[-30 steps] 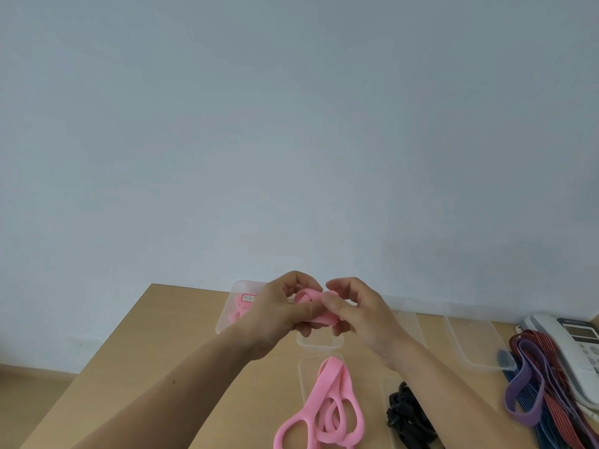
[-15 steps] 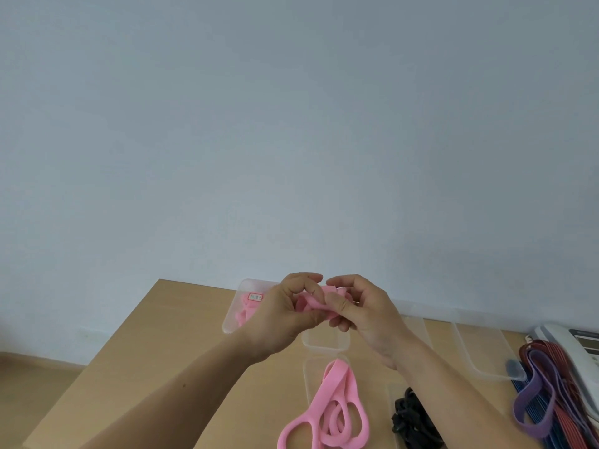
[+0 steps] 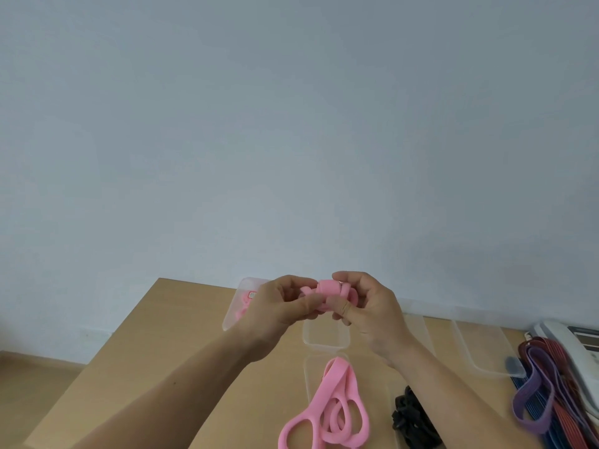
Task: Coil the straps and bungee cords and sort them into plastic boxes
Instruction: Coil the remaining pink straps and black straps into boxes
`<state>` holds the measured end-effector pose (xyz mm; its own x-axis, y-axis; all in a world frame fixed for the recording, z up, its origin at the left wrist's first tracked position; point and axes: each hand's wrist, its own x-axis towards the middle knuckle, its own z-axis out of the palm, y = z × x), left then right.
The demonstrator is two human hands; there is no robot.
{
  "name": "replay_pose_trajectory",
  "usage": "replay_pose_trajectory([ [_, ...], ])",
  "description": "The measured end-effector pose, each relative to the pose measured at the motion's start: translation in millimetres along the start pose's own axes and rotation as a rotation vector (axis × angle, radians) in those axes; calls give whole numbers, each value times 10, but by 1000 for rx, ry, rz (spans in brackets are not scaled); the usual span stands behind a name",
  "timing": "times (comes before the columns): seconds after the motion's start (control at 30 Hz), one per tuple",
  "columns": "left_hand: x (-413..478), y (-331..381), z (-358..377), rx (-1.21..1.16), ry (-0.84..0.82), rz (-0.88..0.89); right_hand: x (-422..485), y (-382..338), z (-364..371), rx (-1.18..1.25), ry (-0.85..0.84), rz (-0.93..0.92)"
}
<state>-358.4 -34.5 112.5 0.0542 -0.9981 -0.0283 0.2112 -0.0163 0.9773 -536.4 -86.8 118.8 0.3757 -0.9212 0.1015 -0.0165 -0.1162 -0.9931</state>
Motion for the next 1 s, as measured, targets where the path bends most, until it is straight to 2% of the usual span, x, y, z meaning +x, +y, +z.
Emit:
replay_pose_trajectory([
  [0.13,-3,-51,48,-106,54,35,17,-31,-7,31,45,-22],
  [0.23,-24,-69,16,-195,-29,41,52,-46,-38,70,75,-3],
  [0.3,-20,-88,-3,-157,-29,57,59,-41,-42,97,85,20],
  [0.47,-17,-120,10,-67,97,83,81,-11,23,125,106,40],
  [0.6,-15,-143,1,33,114,106,110,-8,37,119,125,45],
  [0.87,72,67,-78,91,-35,-80,106,55,-3,16,-9,15],
  [1.0,103,148,-3,194,-202,-111,91,48,21,11,-65,-5],
])
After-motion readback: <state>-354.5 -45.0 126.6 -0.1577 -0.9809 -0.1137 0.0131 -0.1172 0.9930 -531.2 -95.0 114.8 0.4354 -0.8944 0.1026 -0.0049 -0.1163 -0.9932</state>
